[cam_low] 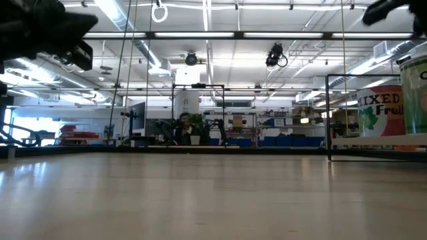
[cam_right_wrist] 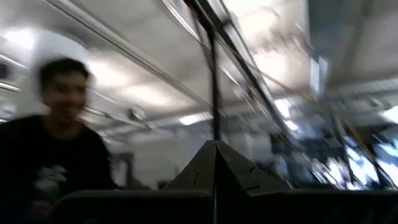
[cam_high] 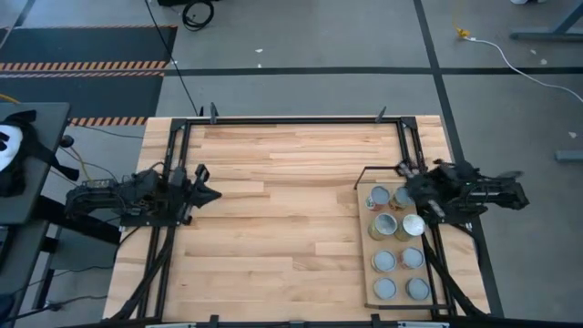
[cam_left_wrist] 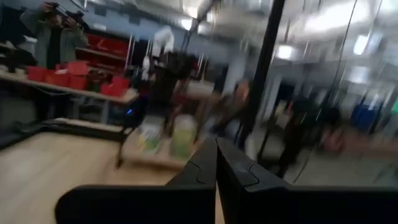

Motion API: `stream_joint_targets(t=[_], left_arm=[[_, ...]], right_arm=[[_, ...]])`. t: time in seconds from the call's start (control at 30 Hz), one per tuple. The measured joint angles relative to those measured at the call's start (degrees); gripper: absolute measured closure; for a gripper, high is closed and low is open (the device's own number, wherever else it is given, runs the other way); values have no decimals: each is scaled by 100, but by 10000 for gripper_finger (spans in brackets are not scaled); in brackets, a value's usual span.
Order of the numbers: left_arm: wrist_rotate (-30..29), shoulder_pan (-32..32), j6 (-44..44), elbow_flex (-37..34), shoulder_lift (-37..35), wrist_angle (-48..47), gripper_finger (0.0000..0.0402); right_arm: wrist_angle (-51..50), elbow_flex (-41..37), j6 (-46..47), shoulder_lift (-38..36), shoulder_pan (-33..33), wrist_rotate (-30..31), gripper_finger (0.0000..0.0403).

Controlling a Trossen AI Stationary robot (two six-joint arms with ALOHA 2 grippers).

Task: Pick and place cans onto a shelf
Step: Return to Home Position

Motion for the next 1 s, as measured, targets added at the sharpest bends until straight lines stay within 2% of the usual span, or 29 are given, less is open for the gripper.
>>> stream_joint_targets(t=[0.07, 0.13, 0.23, 0.37, 0.6, 0.77, 0.87, 1.0], left_arm=[[3, -56, 667, -2, 0, -443, 395], [1, -81, 1054, -4, 4, -720, 395], [-149, -76, 919, -4, 0, -736, 397], [-411, -74, 783, -4, 0, -728, 396], [-537, -74, 808, -7, 0, -725, 390], [-537, -76, 814, -7, 0, -727, 389], [-633, -75, 824, -8, 0, -728, 389], [-1102, -76, 822, -9, 0, -738, 388]], right_arm=[[-711, -4, -217, 9, -1, 475, 390], [-1283, -4, -389, 8, -2, 1273, 390], [-1686, -4, -791, 21, -2, 2190, 390], [-2078, -4, -1002, 19, -2, 2733, 389], [-2841, 8, -99, 8, -4, 2709, 388], [-2967, -7, -942, 20, -7, 2690, 387], [-2997, -7, -1045, 17, -7, 2669, 387], [-3199, -7, -1778, 17, -7, 2159, 387]])
